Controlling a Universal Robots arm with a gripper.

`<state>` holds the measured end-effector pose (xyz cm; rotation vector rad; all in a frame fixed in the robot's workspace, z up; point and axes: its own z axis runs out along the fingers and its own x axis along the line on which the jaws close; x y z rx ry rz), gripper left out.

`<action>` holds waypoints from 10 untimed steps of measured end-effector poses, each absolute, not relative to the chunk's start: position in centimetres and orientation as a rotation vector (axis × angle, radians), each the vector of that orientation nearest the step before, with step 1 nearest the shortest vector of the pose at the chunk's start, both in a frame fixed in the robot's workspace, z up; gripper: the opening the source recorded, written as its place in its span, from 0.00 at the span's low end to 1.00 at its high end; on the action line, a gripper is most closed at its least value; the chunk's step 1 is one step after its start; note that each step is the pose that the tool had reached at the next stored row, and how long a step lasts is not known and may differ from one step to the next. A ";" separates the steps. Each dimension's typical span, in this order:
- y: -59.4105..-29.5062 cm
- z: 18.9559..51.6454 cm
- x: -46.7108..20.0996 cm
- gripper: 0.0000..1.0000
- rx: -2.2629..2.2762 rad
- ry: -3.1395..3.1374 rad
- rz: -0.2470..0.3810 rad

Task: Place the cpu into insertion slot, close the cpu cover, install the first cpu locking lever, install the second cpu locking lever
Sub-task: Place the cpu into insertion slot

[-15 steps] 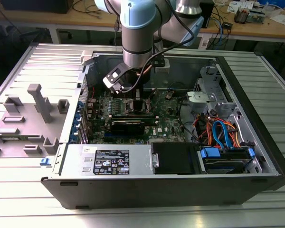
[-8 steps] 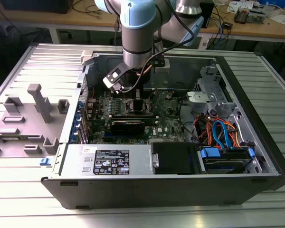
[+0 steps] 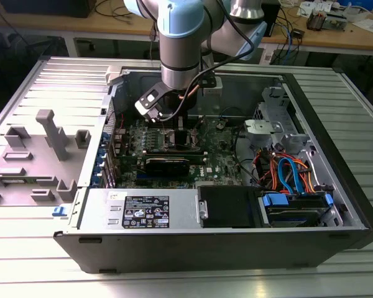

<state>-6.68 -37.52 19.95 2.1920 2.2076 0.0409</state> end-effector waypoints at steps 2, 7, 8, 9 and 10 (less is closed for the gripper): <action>-37.5 19.9 -6.7 0.62 2.192 2.208 0.041; -37.4 19.8 -6.7 0.62 2.193 2.209 0.044; -37.4 19.8 -6.7 0.62 2.193 2.209 0.044; -37.4 19.8 -6.7 0.62 2.193 2.209 0.044; -37.4 19.8 -6.7 0.62 2.193 2.209 0.044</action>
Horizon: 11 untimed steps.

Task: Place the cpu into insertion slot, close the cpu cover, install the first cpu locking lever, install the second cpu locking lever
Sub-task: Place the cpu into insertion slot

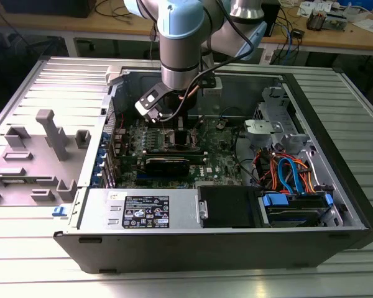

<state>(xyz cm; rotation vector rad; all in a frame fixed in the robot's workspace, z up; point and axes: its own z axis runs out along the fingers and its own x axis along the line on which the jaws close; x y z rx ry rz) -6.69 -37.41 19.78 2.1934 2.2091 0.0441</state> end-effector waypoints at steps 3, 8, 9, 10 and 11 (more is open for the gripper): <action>-37.3 19.8 -6.7 0.62 2.193 2.209 0.044; -37.2 19.8 -6.7 0.62 2.193 2.209 0.044; -37.2 19.8 -6.7 0.62 2.193 2.209 0.044; -37.2 19.8 -6.7 0.62 2.193 2.209 0.044; -37.2 19.8 -6.7 0.62 2.193 2.209 0.044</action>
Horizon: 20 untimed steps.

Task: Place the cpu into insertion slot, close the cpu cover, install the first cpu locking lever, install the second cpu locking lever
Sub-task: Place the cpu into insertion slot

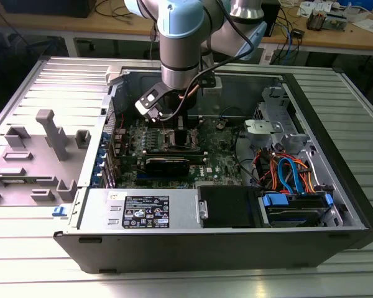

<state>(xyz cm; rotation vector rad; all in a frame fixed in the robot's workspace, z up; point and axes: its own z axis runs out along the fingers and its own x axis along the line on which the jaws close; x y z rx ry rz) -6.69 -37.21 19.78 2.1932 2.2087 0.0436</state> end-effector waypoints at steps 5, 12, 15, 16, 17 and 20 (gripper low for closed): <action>-37.2 19.9 -6.7 0.62 2.193 2.209 0.044; -37.2 20.2 -6.5 0.62 2.149 2.253 0.044; -37.2 20.5 -6.5 0.62 2.150 2.254 0.042; -37.2 20.6 -6.5 0.62 2.150 2.254 0.042; -37.2 20.7 -6.5 0.62 2.150 2.254 0.042; -37.2 21.0 -6.5 0.62 2.151 2.255 0.040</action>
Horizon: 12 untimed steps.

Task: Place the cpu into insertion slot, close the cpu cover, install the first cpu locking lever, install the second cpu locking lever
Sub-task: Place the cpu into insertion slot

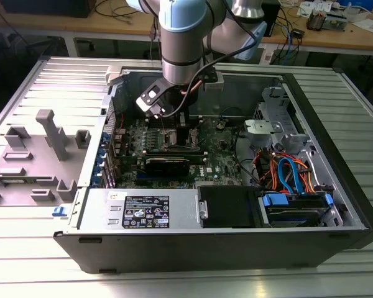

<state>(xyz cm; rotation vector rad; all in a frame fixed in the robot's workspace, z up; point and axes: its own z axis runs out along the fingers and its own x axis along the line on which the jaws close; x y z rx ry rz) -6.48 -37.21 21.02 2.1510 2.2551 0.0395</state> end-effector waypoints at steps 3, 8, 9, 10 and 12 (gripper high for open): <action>-37.2 21.4 -6.5 0.62 2.152 2.256 0.038; -37.2 22.0 -6.4 0.47 2.153 2.257 0.033; -37.2 22.1 -6.4 0.47 2.153 2.257 0.032; -37.2 22.2 -6.4 0.42 2.153 2.257 0.030; -37.2 22.3 -6.3 0.35 2.153 2.257 0.026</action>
